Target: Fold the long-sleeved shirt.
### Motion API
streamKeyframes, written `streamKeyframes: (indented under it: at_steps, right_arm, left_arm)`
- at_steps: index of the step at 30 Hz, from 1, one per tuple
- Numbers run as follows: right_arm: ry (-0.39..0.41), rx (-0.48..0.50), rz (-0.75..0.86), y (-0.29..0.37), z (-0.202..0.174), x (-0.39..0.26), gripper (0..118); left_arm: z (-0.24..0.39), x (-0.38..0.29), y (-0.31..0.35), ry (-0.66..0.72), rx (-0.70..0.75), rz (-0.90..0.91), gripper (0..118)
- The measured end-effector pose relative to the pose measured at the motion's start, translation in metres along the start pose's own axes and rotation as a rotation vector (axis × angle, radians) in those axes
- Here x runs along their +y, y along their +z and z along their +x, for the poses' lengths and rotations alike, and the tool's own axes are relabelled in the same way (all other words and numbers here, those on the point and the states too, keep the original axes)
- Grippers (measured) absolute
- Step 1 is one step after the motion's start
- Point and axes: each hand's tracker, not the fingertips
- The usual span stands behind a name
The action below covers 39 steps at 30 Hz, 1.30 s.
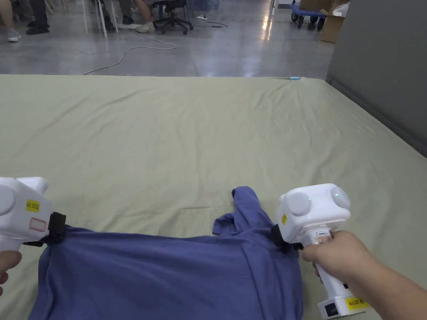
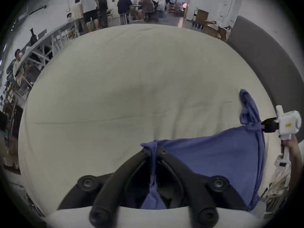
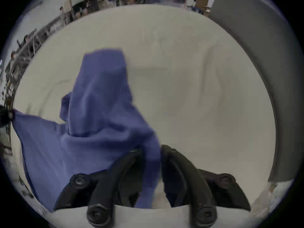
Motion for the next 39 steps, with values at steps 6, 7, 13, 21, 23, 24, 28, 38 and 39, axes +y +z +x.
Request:
streamKeyframes:
  at_steps: [6,7,13,21,23,24,28,38,39]
  right_arm:
    - [0.071,0.121,0.097,0.045,-0.009,-0.021,0]
    - [0.061,0.132,0.123,0.059,-0.007,-0.026,0]
    - [0.067,0.238,0.357,0.189,0.021,-0.085,0]
    - [0.085,0.239,0.559,0.363,0.071,-0.127,0]
    - [0.071,0.240,0.601,0.394,0.079,-0.126,0]
    - [0.069,0.228,0.624,0.409,0.084,-0.121,0]
    - [0.050,0.197,0.709,0.461,0.098,-0.094,0]
    - [-0.040,0.073,0.864,0.578,0.135,0.058,0]
    - [-0.039,0.079,0.871,0.591,0.140,0.077,0]
  left_arm:
    - [-0.014,-0.010,0.022,0.068,-0.032,0.018,2]
    - [-0.014,-0.012,0.028,0.076,-0.040,0.020,2]
    - [-0.009,-0.030,0.097,0.073,-0.077,0.083,2]
    - [0.001,-0.032,0.225,0.106,-0.184,0.293,2]
    - [0.006,-0.023,0.252,0.089,-0.168,0.317,2]
    - [0.008,-0.017,0.267,0.072,-0.153,0.351,2]
    - [0.006,0.016,0.316,0.113,-0.178,0.408,2]
    - [0.002,0.184,0.415,0.136,-0.097,0.588,2]
    - [0.001,0.204,0.423,0.121,-0.093,0.564,2]
